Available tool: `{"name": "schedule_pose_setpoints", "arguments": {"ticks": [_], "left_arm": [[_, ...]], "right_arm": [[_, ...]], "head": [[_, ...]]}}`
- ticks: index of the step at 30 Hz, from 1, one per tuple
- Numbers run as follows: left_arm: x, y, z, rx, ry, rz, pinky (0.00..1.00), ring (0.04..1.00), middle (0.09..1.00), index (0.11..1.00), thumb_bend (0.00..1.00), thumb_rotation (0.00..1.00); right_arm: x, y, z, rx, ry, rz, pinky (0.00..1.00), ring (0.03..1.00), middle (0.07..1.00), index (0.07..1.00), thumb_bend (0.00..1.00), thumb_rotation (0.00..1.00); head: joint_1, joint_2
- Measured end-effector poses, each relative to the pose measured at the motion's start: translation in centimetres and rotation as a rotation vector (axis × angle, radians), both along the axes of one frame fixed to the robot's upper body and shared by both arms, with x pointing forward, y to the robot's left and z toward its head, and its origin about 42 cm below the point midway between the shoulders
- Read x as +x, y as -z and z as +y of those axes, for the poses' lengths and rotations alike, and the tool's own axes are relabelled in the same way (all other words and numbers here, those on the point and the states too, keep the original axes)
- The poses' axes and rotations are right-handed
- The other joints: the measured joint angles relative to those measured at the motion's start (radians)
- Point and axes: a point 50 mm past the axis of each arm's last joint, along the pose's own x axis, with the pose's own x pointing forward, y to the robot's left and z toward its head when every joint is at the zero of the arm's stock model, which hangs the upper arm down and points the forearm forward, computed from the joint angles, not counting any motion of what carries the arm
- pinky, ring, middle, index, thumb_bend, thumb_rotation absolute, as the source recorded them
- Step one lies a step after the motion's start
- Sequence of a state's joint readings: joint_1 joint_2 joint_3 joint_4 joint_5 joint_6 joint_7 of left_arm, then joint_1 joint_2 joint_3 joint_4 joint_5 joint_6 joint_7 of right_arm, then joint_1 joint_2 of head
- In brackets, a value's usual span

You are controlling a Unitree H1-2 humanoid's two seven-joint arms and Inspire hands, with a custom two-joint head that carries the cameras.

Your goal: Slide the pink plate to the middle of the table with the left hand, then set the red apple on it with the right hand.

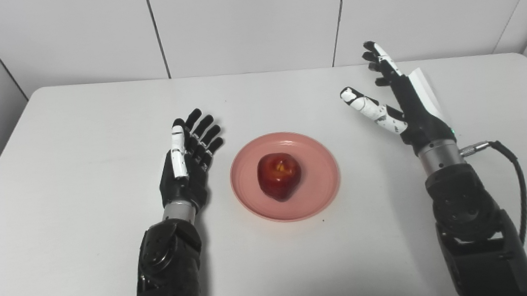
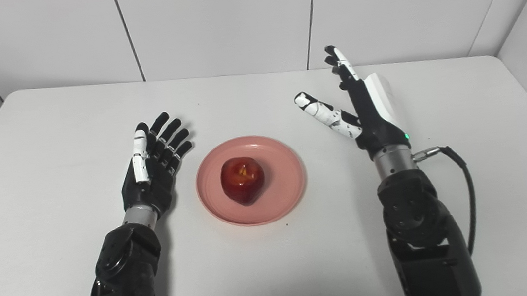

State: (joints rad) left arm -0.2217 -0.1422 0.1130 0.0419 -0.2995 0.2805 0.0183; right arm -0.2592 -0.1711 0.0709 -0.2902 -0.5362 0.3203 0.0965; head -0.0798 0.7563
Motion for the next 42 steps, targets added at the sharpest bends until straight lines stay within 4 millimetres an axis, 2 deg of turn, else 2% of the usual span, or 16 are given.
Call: {"name": "schedule_pose_setpoints", "arguments": {"ticks": [8, 16, 22, 24, 27, 32, 37, 42], "left_arm": [[0.0, 0.0, 0.4, 0.007, -0.001, -0.001, 0.85, 0.847, 0.863, 0.852, 0.37, 1.00], [0.1, 0.0, 1.0, 0.018, -0.009, -0.003, 0.85, 0.845, 0.861, 0.846, 0.37, 1.00], [0.1, 0.0, 1.2, 0.023, -0.006, -0.005, 0.85, 0.851, 0.868, 0.853, 0.37, 1.00], [0.1, 0.0, 1.3, 0.027, -0.005, -0.005, 0.86, 0.852, 0.869, 0.855, 0.37, 1.00], [0.1, 0.1, 1.5, 0.030, -0.001, -0.007, 0.87, 0.859, 0.875, 0.858, 0.37, 1.00], [0.2, 0.1, 2.0, 0.041, 0.021, -0.018, 0.88, 0.877, 0.891, 0.874, 0.38, 1.00], [0.2, 0.3, 2.4, 0.046, 0.038, -0.031, 0.90, 0.889, 0.904, 0.889, 0.39, 1.00], [0.2, 0.4, 2.8, 0.051, 0.059, -0.036, 0.93, 0.911, 0.925, 0.911, 0.39, 1.00]], "right_arm": [[-1.2, 2.4, -1.5, 0.030, 0.100, 0.037, 0.79, 0.868, 0.913, 0.922, 0.92, 1.00], [-1.8, 4.3, -1.1, 0.083, 0.139, 0.072, 0.82, 0.862, 0.888, 0.913, 0.82, 1.00], [-1.6, 5.9, -1.4, 0.295, 0.135, 0.111, 0.82, 0.890, 0.927, 0.934, 0.80, 1.00], [-1.5, 6.5, -1.3, 0.379, 0.124, 0.127, 0.87, 0.923, 0.944, 0.949, 0.76, 1.00], [-1.3, 7.6, -1.3, 0.490, 0.124, 0.156, 0.90, 0.929, 0.951, 0.953, 0.71, 1.00], [-1.0, 9.9, -1.3, 0.574, 0.102, 0.193, 0.96, 0.950, 0.963, 0.952, 0.55, 1.00], [-0.9, 10.2, -1.2, 0.639, 0.083, 0.187, 1.00, 0.962, 0.971, 0.960, 0.42, 1.00], [-0.6, 10.5, -0.8, 0.698, 0.067, 0.182, 0.96, 0.971, 0.986, 0.969, 0.29, 1.00]], "head": [[-0.020, 0.000], [-0.028, -0.002], [-0.034, -0.002], [-0.040, 0.000], [-0.044, -0.002], [-0.048, 0.000], [-0.040, -0.002], [-0.032, -0.003]]}}
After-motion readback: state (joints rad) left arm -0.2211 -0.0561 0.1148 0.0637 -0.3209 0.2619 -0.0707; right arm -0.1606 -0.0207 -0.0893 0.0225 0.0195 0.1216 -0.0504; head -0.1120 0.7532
